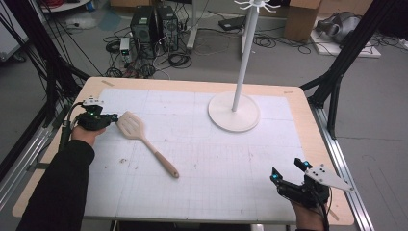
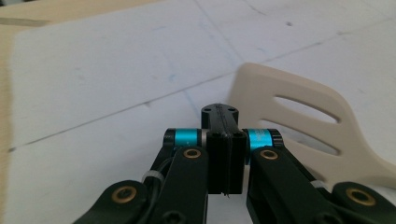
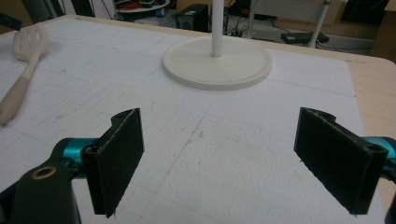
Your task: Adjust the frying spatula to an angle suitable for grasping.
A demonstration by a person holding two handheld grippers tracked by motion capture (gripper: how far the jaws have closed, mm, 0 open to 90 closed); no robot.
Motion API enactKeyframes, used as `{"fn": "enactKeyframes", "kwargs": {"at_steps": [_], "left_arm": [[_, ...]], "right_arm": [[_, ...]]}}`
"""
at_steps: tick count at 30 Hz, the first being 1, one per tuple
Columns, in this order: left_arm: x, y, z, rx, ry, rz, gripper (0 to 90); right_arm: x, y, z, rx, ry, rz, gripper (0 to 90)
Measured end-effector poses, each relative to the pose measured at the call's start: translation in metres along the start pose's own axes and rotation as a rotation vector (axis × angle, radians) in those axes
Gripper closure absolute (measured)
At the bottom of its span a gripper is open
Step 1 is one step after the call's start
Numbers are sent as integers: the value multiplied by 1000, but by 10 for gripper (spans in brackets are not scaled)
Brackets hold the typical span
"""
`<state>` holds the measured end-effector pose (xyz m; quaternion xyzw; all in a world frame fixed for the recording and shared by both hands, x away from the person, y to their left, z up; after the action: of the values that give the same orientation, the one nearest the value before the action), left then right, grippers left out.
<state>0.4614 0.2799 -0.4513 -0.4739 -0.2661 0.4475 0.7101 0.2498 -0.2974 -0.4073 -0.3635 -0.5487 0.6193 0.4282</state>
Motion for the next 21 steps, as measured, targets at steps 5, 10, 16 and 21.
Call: {"fn": "enactKeyframes", "kwargs": {"at_steps": [5,10,16,21], "left_arm": [[-6,-6,-4,-37,-64,-101,897],[11,-10,-3,-87,-133,-97,897],[23,-1,-9,-68,-128,-71,897],[13,9,-20,-26,-37,-66,896]], "right_arm": [[0,0,0,0,3,4,146],[0,1,1,3,3,-2,147],[1,1,-2,4,-3,-5,148],[2,1,-3,6,-5,0,149]]}}
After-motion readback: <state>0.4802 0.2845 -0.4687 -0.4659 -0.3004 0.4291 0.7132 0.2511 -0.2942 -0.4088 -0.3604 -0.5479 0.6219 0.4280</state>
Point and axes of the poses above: each handheld gripper's, and its own axes: z roughly backward along the jaws, y roughly out of its underside, x roughly to its left, the point moved 6 cm from there along -z, roughly forward along the jaws, and after that the axes turned 14 degrees about -x, right-handed, at the moved point
